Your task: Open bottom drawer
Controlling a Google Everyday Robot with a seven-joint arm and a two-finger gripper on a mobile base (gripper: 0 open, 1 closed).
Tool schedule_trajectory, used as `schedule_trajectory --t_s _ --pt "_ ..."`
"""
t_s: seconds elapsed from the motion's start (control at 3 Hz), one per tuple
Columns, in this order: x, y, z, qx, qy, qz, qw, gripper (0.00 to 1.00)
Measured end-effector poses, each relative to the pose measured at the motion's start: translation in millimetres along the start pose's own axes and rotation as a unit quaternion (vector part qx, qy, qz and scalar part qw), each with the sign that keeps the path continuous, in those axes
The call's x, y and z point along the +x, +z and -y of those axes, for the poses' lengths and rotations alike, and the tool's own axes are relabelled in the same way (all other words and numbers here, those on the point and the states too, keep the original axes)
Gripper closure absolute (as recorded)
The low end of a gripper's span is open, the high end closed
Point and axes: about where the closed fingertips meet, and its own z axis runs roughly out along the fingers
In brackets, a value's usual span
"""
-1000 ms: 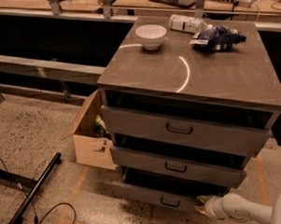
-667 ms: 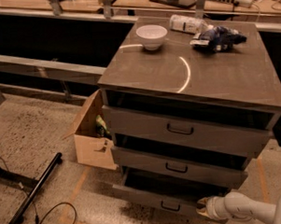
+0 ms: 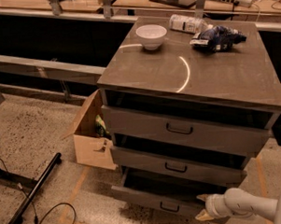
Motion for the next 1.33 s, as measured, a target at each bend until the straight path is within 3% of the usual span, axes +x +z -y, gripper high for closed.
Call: schedule_trajectory --t_s 0.33,0.67,1.33 --pt "-11 -21 2 -0.013 0.005 0.000 0.9999 0.00" --pt "-13 -29 6 -0.011 -0.005 -0.006 0.9999 0.18" --pt "-8 -27 18 0.008 -0.018 -0.018 0.9996 0.64"
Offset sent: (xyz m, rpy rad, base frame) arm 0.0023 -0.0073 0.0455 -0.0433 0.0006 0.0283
